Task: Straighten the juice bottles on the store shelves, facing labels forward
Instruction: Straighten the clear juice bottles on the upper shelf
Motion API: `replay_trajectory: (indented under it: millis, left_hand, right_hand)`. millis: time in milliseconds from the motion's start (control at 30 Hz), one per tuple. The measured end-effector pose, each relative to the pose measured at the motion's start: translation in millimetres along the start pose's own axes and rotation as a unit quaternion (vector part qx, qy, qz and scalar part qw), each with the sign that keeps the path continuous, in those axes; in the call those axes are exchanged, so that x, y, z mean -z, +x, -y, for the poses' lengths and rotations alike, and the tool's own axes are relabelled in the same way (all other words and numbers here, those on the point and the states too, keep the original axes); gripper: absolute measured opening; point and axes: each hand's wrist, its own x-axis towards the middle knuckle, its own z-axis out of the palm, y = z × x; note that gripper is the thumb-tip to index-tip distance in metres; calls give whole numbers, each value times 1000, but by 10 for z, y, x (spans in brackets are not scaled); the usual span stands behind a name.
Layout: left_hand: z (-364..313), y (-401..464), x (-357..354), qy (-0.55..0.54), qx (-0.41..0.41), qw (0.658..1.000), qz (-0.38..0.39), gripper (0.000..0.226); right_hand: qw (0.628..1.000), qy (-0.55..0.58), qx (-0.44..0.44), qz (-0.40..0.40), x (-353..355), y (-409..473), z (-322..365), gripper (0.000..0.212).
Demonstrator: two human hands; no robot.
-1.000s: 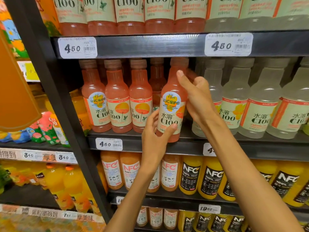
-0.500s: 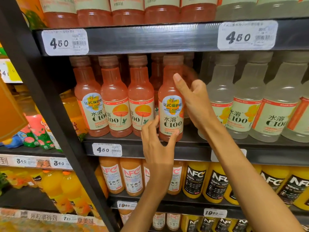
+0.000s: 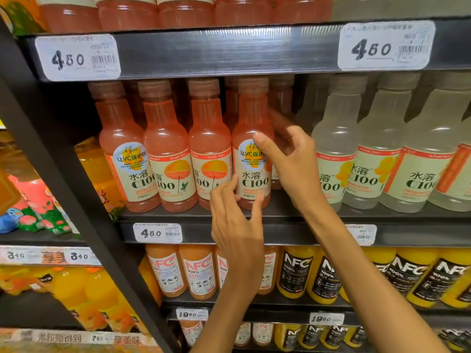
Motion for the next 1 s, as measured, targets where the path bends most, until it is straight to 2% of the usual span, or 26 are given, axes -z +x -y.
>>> replay_trajectory:
  millis: [200,300,400,467,567,667,767,900,1000]
  left_hand:
    - [-82,-30,29,-13,-1,1000,6,45]
    - [-220,-101,19,-67,-22,997,27,41]
    - [-380,-140,-86,-104,-31,986,129,42]
    - [-485,-135,-214,-92,-8,971,219,58]
    - [-581,-104,-417,-73,37,955,286,77]
    - [-620,-48,-562,-73,71,953,286,72]
    - [-661,-51,-576,-57,82,968,230,55]
    - [-707,-208,-359,-86,97,971,202,57]
    - [-787,-380,-90,-148,86,961,219,59]
  right_hand:
    - [999,-36,6,0,46,-93,97,36]
    - [996,-25,65,-65,302,-179,205,37]
    - [979,-34,135,-152,653,-195,251,29]
    - [975,-87,118,-166,797,-116,235,31]
    - [976,-167,74,-115,835,-13,178,33]
    - [978,-180,70,-80,820,25,160,36]
    - [988,-124,62,-73,889,38,188,43]
    - [998,-20,50,-34,1045,-19,236,46]
    - [996,89,-1,22,1207,-44,283,50]
